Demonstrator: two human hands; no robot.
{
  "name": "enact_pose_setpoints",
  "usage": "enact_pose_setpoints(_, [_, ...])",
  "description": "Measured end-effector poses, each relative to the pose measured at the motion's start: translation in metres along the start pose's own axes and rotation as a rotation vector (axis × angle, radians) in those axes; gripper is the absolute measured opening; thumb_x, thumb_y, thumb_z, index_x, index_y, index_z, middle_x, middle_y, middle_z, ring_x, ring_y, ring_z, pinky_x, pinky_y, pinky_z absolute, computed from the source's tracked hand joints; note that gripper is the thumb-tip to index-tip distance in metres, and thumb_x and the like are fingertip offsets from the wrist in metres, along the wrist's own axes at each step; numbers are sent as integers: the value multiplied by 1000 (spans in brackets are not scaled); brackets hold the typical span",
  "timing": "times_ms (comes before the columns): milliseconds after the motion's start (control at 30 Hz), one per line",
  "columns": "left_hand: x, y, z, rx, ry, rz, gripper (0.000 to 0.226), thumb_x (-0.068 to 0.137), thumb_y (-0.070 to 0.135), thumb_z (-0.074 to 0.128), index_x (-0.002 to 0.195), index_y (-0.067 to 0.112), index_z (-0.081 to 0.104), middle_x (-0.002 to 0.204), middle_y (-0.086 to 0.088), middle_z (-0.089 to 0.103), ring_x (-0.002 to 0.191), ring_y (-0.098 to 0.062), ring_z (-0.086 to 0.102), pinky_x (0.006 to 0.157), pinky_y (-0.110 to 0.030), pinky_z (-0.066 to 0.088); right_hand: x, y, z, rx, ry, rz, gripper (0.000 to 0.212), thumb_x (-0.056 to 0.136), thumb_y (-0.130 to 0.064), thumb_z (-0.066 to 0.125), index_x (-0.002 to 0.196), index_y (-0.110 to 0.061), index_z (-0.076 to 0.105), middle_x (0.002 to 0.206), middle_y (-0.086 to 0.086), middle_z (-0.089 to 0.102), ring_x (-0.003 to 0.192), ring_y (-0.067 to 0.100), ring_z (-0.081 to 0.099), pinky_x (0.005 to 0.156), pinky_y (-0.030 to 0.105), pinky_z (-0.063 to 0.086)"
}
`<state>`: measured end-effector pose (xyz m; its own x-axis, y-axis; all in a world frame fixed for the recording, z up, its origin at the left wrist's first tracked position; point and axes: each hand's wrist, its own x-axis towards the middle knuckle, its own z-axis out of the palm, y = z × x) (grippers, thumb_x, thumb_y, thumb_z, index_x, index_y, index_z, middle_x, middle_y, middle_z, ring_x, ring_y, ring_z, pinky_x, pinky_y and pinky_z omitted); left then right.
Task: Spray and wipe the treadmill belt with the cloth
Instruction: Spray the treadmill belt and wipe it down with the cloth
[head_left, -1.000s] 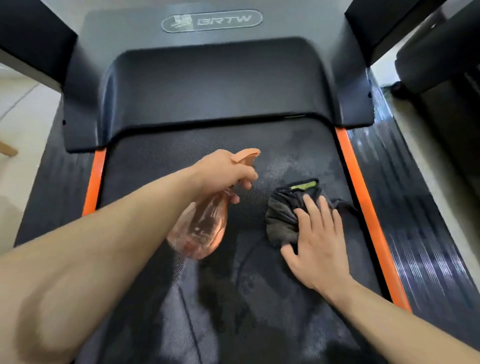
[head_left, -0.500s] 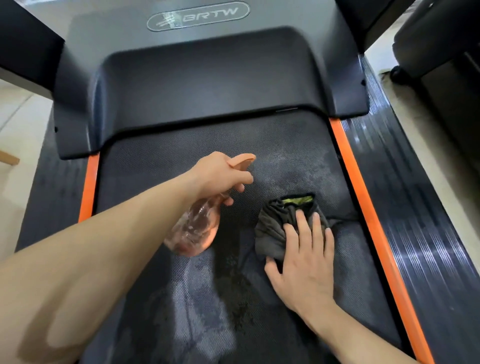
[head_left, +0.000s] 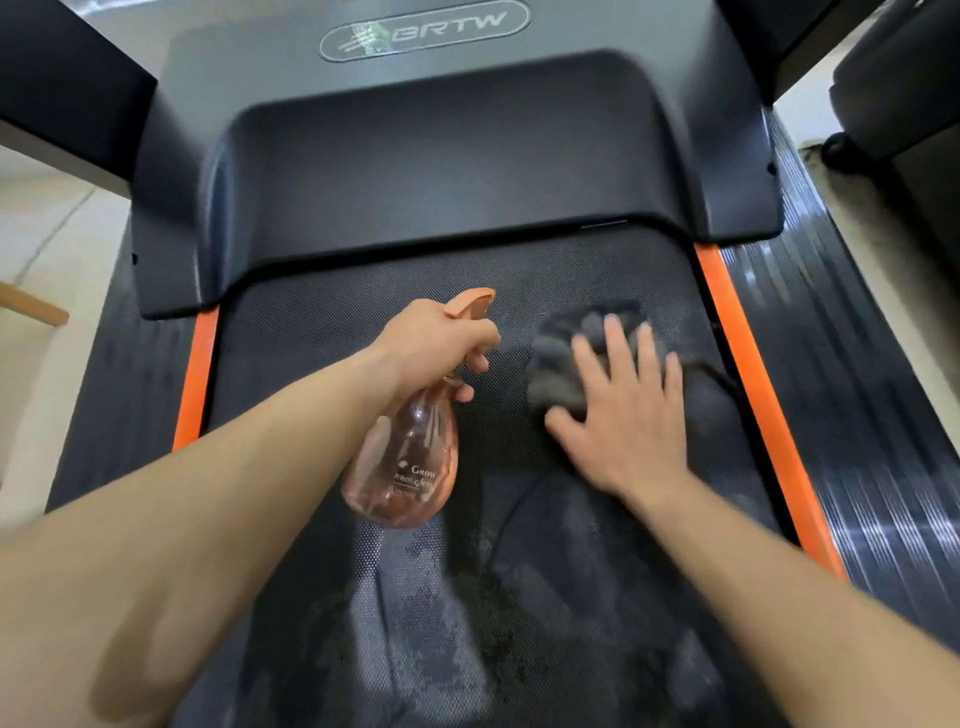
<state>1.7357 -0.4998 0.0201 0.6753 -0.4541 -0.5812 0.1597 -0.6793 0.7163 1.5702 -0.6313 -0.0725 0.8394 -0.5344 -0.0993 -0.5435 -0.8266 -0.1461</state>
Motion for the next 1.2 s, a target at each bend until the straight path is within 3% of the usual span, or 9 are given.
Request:
enact_pose_setpoints(167, [-7,-9,-15,-43,22,-16,16,86,21,72,86,5,74,80,-10,76,58,-29,63,64,-36,54,101,-18,-21,57,-84,135,81,88,-76,35,158,-37,26,172,1,5,157,34,2,123,59,6])
enact_pose_setpoints(267, [-16,-9,-25,-56,36,-38,10,87,18,70,86,9,74,81,-11,74,47,-21,59,49,-26,50,53,-59,-1,-59,4,-204,84,77,-72,33,152,-34,41,168,7,22,153,41,17,120,62,16])
enact_pose_setpoints(367, [-22,-16,-35,-52,51,-51,13,88,18,68,88,7,74,85,-14,77,54,-23,60,51,-27,52,33,-71,7,-71,-130,-543,89,74,-76,30,156,-41,32,170,1,18,155,36,14,123,59,13])
enact_pose_setpoints(500, [-28,-25,-40,-43,20,-47,18,87,19,70,97,5,74,87,-14,77,58,-28,61,66,-37,54,94,-28,-9,-91,-76,-226,86,86,-76,41,160,-36,23,172,-3,7,157,30,6,125,52,8])
enact_pose_setpoints(633, [-31,-25,-37,-51,-45,-29,12,89,18,69,98,26,71,87,-10,77,48,-24,59,52,-27,51,66,16,-7,-26,49,90,84,87,-72,37,156,-25,36,168,8,22,152,41,20,121,57,19])
enact_pose_setpoints(833, [-34,-24,-11,-128,-150,26,34,92,16,69,122,31,68,88,-12,74,56,-24,57,55,-30,50,-20,34,3,-61,-33,-298,86,78,-69,42,152,-27,44,166,6,29,151,40,27,119,58,29])
enact_pose_setpoints(1000, [-30,-20,16,-159,-265,59,49,94,10,66,136,35,61,88,-15,71,84,-26,53,52,-29,53,45,37,-10,-50,-70,-41,85,89,-71,40,160,-29,24,171,4,9,157,34,7,126,51,10])
enact_pose_setpoints(1100, [-31,-7,25,-76,-326,61,37,94,14,67,122,39,66,92,-15,75,77,-23,57,59,-32,54,-31,32,1,8,43,-68,84,83,-71,48,154,-27,41,168,7,23,155,37,17,124,54,16])
enact_pose_setpoints(1200, [-31,2,39,-34,-434,87,37,94,12,67,126,30,67,89,-14,73,55,-10,54,52,-29,53,-116,33,11,-6,-13,-198,89,78,-72,53,155,-29,41,169,6,19,156,36,13,122,59,19])
